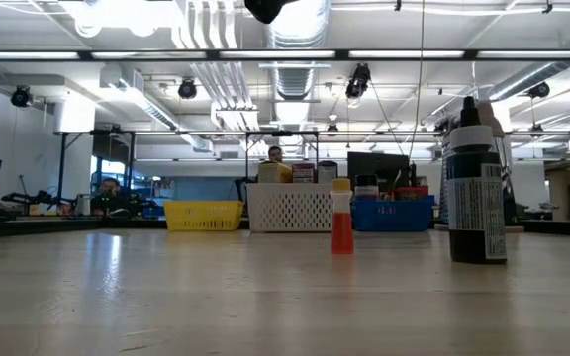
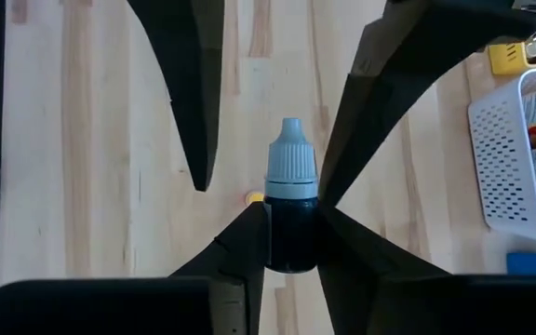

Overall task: Pick & Place Kitchen Items
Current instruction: Put the black food coloring bottle into the yellow basket

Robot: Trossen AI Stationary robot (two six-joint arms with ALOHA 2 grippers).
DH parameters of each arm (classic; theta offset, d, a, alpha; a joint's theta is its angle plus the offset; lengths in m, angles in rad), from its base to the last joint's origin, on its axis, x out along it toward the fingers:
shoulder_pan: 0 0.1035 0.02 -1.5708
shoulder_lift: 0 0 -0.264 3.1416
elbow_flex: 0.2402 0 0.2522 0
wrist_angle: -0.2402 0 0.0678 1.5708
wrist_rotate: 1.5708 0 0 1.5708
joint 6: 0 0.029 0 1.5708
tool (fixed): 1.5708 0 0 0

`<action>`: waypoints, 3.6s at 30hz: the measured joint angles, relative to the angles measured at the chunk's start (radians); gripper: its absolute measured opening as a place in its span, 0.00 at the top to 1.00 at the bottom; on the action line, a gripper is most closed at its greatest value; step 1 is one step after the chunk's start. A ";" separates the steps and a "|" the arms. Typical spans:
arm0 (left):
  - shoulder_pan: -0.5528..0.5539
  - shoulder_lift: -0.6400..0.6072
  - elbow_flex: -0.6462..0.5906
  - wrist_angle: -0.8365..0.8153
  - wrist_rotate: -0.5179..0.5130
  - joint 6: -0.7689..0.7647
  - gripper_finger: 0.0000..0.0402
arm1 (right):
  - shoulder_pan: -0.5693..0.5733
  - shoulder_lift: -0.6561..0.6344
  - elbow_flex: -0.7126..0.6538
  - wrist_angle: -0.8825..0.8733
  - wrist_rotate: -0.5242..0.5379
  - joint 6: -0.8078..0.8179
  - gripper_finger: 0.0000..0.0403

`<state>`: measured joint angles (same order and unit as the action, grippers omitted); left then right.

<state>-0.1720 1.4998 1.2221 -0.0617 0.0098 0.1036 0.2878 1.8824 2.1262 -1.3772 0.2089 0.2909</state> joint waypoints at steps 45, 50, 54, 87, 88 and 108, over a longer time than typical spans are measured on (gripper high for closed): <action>-0.013 -0.063 -0.164 0.312 -0.169 0.037 0.45 | -0.027 0.001 0.000 0.007 0.030 -0.033 0.82; -0.015 -0.063 -0.164 0.294 -0.191 0.056 0.49 | -0.035 0.000 0.000 0.007 0.047 -0.037 0.79; -0.015 -0.063 -0.164 0.288 -0.200 0.060 0.54 | -0.037 -0.002 0.000 0.007 0.048 -0.037 0.76; -0.015 -0.075 -0.165 0.298 -0.196 0.060 0.76 | -0.037 -0.009 0.000 0.023 0.054 -0.022 0.68; -0.015 -0.078 -0.165 0.293 -0.194 0.060 0.76 | -0.037 -0.009 0.000 0.026 0.056 -0.017 0.66; 0.024 -0.348 -0.165 -0.221 -0.236 0.025 0.77 | -0.031 -0.024 0.000 -0.171 0.079 0.163 0.53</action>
<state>-0.1478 1.1522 1.0573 -0.2823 -0.2260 0.1282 0.2573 1.8580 2.1261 -1.5484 0.2880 0.4535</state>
